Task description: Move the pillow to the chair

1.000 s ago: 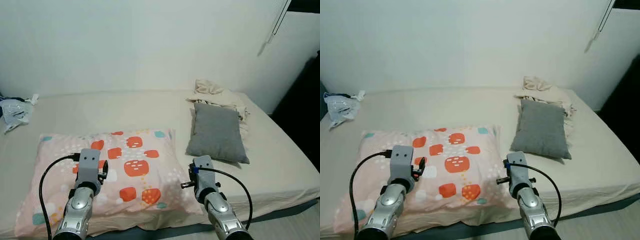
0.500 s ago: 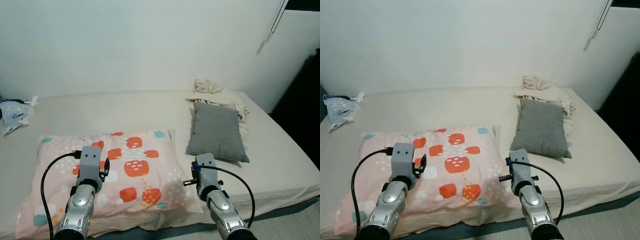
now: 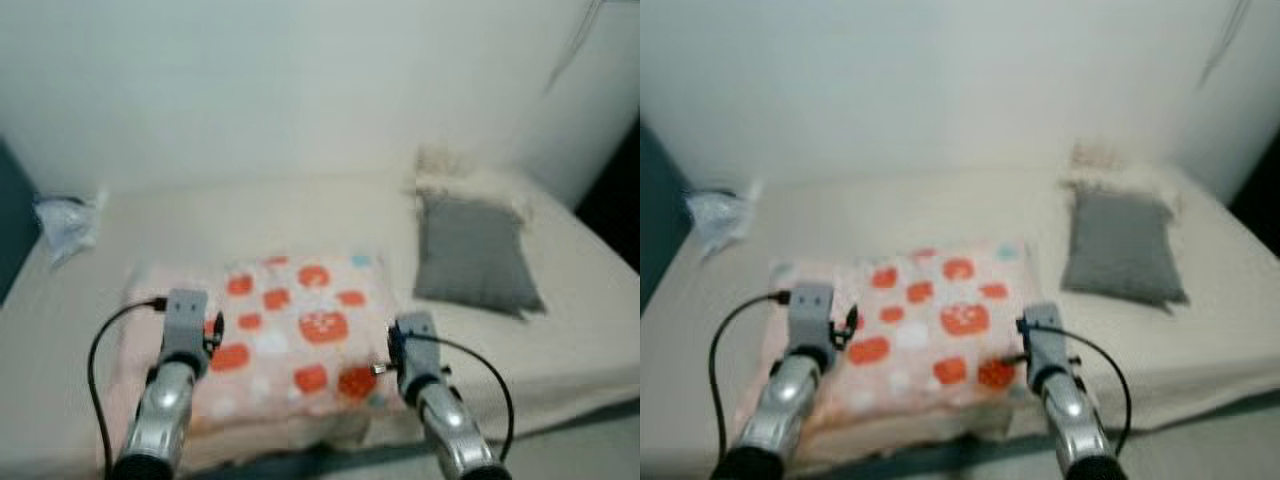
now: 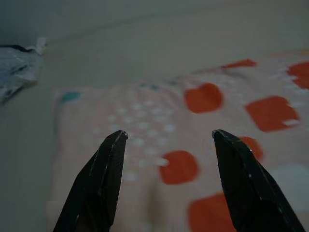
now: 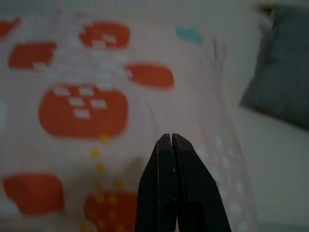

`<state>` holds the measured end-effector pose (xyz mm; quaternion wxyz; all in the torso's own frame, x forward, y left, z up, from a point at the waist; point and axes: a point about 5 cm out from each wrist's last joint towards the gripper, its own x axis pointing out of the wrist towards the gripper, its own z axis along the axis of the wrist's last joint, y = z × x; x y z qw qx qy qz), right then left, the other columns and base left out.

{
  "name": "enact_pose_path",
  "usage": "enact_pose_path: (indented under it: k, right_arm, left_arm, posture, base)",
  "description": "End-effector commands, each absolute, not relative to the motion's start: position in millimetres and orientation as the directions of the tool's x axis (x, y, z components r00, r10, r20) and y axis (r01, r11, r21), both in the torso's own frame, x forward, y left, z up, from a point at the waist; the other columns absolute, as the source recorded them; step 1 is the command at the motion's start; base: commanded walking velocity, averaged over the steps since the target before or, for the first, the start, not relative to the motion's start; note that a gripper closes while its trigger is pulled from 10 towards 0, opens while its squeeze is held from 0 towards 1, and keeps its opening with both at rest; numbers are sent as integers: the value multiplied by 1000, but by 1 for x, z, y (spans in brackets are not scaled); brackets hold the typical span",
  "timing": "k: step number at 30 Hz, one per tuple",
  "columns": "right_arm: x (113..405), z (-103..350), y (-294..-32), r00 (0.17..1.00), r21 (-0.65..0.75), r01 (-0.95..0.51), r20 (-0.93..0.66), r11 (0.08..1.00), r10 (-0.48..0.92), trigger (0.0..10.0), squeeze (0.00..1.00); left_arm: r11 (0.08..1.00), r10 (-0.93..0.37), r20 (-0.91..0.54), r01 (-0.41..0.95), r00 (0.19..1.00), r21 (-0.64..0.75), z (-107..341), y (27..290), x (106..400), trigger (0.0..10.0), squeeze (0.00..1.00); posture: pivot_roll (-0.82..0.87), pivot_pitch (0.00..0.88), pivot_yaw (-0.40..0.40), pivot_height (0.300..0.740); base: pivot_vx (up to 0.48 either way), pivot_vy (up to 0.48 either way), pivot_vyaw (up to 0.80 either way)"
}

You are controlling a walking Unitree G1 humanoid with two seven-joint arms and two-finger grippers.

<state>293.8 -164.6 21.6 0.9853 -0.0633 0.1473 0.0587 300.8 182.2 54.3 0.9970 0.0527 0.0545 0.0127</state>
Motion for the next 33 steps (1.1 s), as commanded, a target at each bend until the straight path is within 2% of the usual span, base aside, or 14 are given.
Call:
enact_pose_path:
  k: [1,6,9,17,26,33]
  right_arm:
    - [288,15,-162,941,-91,-133,-323,987,97,10000,0]
    - [289,15,-162,942,-90,-129,-321,988,93,10000,0]
    - [289,15,-163,942,-91,-129,-324,987,93,10000,0]
    - [289,15,-162,941,-90,-126,-325,988,91,10000,0]
    - [294,18,-159,943,-79,-125,-318,989,94,10000,0]
    - [299,23,-154,949,-65,-131,-297,989,106,10000,0]
  left_arm:
    - [993,30,-138,-14,990,115,48,183,297,10000,0]
    - [992,25,-136,-8,990,127,49,182,298,10000,0]
    - [996,37,-126,-27,991,85,50,182,299,10000,0]
    - [991,82,-186,-61,979,117,43,187,299,10000,0]
    - [989,48,-226,-14,973,150,33,181,295,10000,0]
    - [989,58,-210,-28,976,144,37,181,299,10000,0]
  posture:
    - [-113,55,-25,740]
    - [-108,55,-25,740]
    - [-106,53,-25,740]
    - [-103,47,-25,740]
    - [-104,36,-30,740]
    - [-102,24,-34,740]
  base:
    - [0,-480,0]
    - [0,-480,0]
    - [0,0,0]
    - [0,0,0]
    - [0,0,0]
    - [0,0,0]
